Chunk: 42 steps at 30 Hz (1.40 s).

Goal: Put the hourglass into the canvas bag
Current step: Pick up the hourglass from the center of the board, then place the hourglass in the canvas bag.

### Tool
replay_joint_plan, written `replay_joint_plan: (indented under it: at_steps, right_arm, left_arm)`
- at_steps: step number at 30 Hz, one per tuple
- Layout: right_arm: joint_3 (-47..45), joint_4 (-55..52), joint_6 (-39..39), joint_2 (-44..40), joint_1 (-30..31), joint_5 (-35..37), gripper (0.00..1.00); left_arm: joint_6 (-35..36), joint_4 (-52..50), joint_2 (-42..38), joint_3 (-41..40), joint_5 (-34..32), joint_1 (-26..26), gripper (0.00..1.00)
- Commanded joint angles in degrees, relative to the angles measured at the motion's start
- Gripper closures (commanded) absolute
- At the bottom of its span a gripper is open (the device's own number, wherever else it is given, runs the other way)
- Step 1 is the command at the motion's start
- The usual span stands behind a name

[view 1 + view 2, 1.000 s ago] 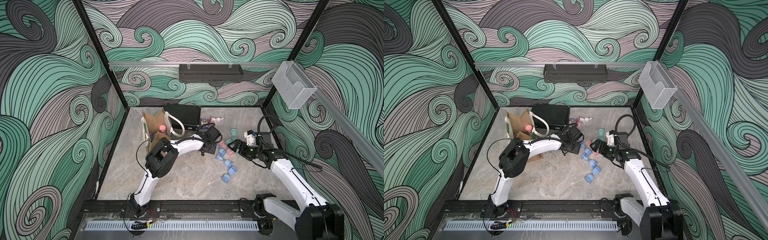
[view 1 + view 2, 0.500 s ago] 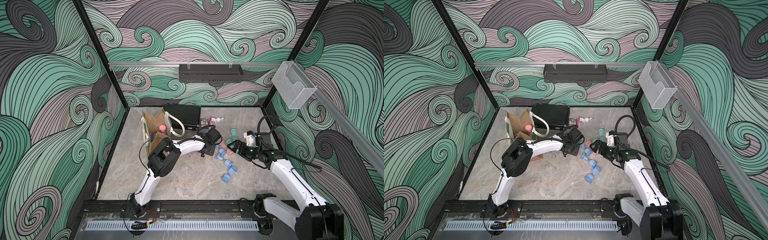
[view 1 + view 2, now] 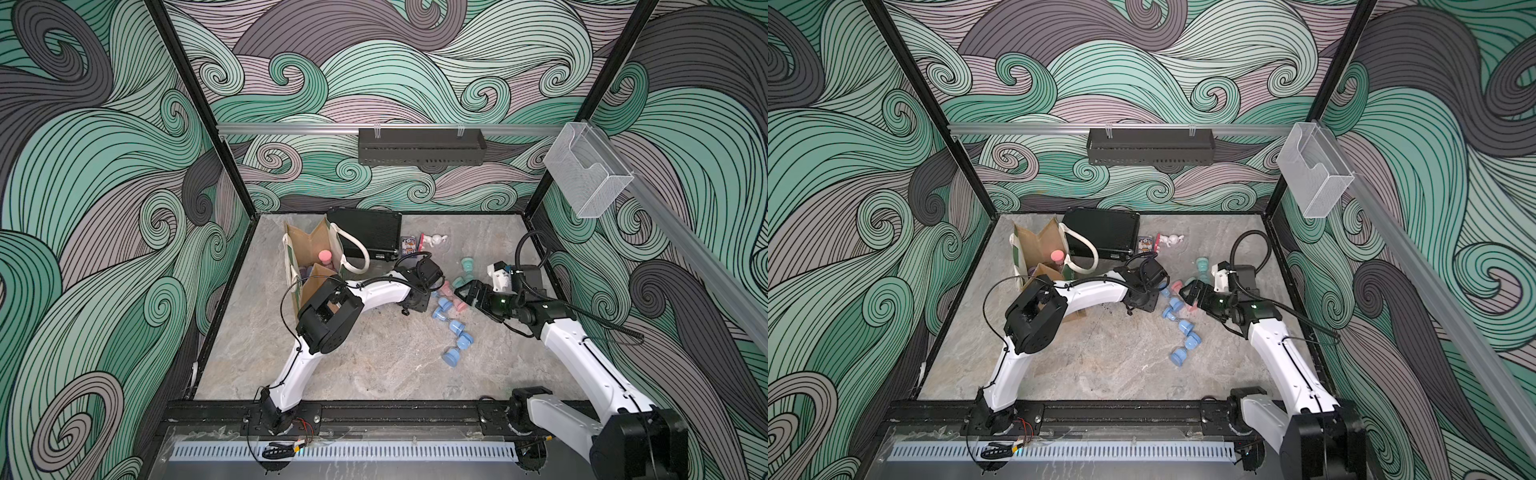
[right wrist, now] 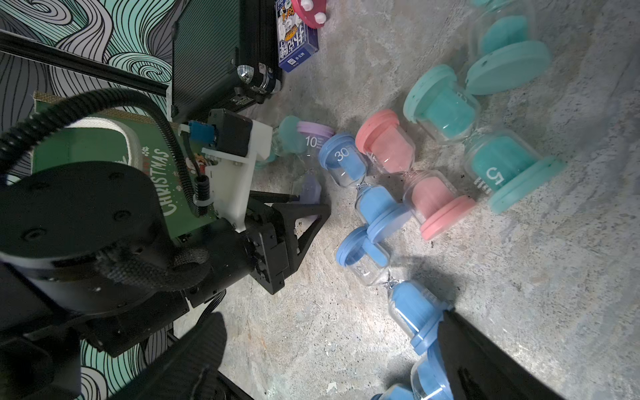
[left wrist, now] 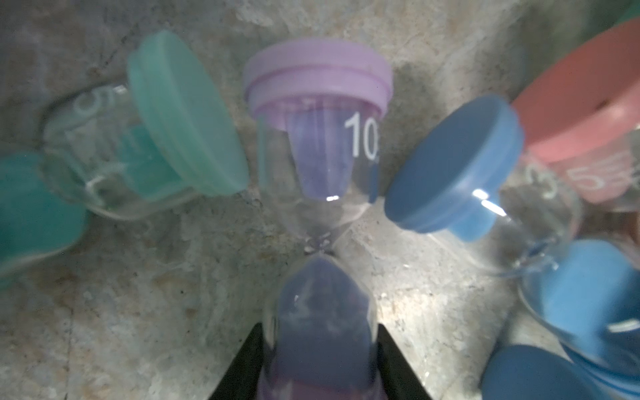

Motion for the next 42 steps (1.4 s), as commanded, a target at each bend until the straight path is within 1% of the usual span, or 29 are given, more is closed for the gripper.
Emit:
replay_joint_plan:
  at_steps: [1,4,10,14,16,19,22,26,28,31,33,37,42]
  right_arm:
    - [1.21,-0.75,0.01,-1.0,-0.15,-1.36,0.0]
    - [1.59,-1.18,0.01,-1.6,-0.07,-1.45,0.0]
    - [2.7,-2.48,1.18,-3.32,0.45,-2.28,0.0]
    - [4.15,-3.94,1.43,-4.55,1.31,-2.4,0.0]
    - [4.83,-4.49,1.4,-5.03,2.26,-2.54,0.0]
    - [5.76,-4.86,1.41,-5.4,4.49,-2.3,0.0]
    - [6.96,-4.94,1.46,-4.7,7.17,-2.69,0.0]
    - [9.1,-4.47,1.16,-3.24,11.99,-2.52,0.0]
    - [9.83,-3.74,1.49,-2.49,14.08,-2.36,0.0]
    - [10.69,-1.22,2.19,-1.66,16.94,-2.48,0.0]
    - [11.25,1.1,2.82,-1.01,19.25,-2.06,0.0]
    - [12.17,6.07,3.34,0.8,23.0,-1.85,0.0]
    - [14.05,11.5,4.92,4.36,25.78,-1.86,0.01]
  left_arm:
    - [0.53,2.02,-6.42,-2.54,-1.82,-0.46,0.64]
    - [1.32,6.16,-11.33,-6.99,-1.49,-0.49,0.65]
    - [3.3,4.13,-18.18,-9.13,-3.92,-0.47,0.7]
    - [4.95,3.03,-24.95,-11.11,-3.68,-0.52,0.71]
    - [5.86,1.92,-28.45,-11.89,-3.8,-0.52,0.74]
    - [6.46,-0.08,-33.96,-13.3,-6.69,-0.48,0.74]
    - [9.04,-2.02,-39.3,-14.41,-9.12,-0.37,0.75]
    - [11.66,-5.81,-47.15,-15.42,-15.02,-0.3,0.77]
    - [12.0,-8.69,-49.87,-15.0,-17.49,0.15,0.77]
    - [12.03,-14.44,-52.22,-13.17,-20.11,1.67,0.77]
    - [11.54,-18.1,-53.04,-11.91,-21.15,3.56,0.77]
    - [10.86,-22.35,-53.9,-10.46,-21.29,8.02,0.78]
    - [11.88,-23.6,-52.22,-8.87,-16.07,16.61,0.79]
